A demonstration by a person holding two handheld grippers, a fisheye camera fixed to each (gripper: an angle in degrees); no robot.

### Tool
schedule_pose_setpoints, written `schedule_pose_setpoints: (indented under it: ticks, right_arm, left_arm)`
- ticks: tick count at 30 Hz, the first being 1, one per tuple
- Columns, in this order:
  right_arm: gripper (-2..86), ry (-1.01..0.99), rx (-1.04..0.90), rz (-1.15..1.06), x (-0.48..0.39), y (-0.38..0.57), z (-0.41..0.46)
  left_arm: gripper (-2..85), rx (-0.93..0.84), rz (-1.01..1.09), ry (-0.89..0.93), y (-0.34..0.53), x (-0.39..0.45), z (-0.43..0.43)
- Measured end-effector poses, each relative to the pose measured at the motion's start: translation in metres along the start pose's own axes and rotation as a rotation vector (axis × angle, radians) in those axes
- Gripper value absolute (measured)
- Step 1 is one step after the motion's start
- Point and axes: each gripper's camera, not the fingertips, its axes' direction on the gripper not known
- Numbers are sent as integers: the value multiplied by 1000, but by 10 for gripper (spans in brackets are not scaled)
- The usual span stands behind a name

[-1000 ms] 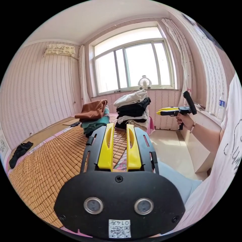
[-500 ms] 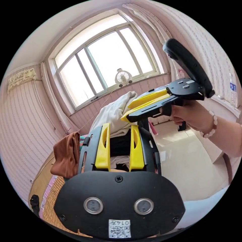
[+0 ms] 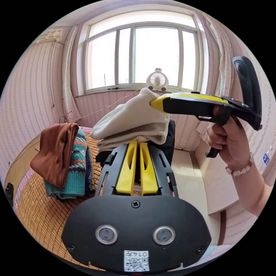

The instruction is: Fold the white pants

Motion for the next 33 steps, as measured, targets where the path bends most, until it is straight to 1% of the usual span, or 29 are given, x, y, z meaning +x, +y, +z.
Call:
schedule_pose_setpoints:
  ticks: [2, 4, 6, 8, 9, 11, 14, 16, 17, 19, 20, 22, 23, 25, 26, 27, 28, 30, 33]
  right_arm:
    - [5, 52, 51, -57, -6, -25, -21]
    - [2, 61, 101, -102, -13, -51, -44]
    - [1, 55, 163, -122, -20, -82, -75]
    - [0, 45, 174, -114, -21, -97, -87]
    - [0, 29, 166, -100, -21, -102, -86]
    - [0, -31, 143, -74, -19, -102, -80]
    - [-1, -122, 164, -81, -33, -87, -78]
    - [-1, -180, 199, -122, -48, -83, -84]
    - [-1, -213, 230, -151, -60, -84, -92]
    - [-1, -266, 285, -222, -85, -93, -106]
    - [-1, -322, 326, -272, -105, -101, -115]
    - [-1, -430, 382, -358, -140, -114, -126]
    - [-1, -505, 418, -405, -166, -123, -130]
    - [-1, -608, 482, -436, -207, -136, -131]
    - [-1, -668, 540, -437, -235, -144, -128]
    - [-1, -710, 575, -416, -263, -153, -122]
    - [-1, -731, 582, -402, -277, -158, -119]
    - [-1, -837, 563, -340, -325, -176, -97]
    - [-1, -982, 507, -205, -355, -180, -57]
  left_arm:
    - [-4, 56, -26, 8, -12, -7, -30]
    - [-7, 177, -61, -31, -26, -19, -79]
    - [-8, 253, -41, -36, -34, -24, -115]
    - [-9, 242, -20, -13, -35, -27, -136]
    - [-9, 235, -8, -38, -30, -27, -147]
    - [-9, 225, 3, -74, -15, -31, -164]
    - [-9, 248, -73, -52, 25, -52, -208]
    - [-9, 317, -115, -50, 64, -74, -257]
    - [-9, 335, -122, -63, 73, -79, -272]
    - [-9, 415, -153, -115, 105, -98, -340]
    - [-9, 448, -159, -125, 115, -102, -360]
    - [-10, 598, -183, -214, 155, -113, -448]
    - [-10, 632, -191, -247, 164, -116, -470]
    - [-10, 704, -218, -390, 189, -129, -553]
    - [-10, 709, -223, -434, 192, -132, -570]
    - [-10, 723, -241, -531, 197, -138, -605]
    - [-10, 719, -243, -611, 199, -142, -637]
    - [-10, 713, -213, -716, 198, -143, -679]
    - [-10, 695, -156, -729, 188, -144, -718]
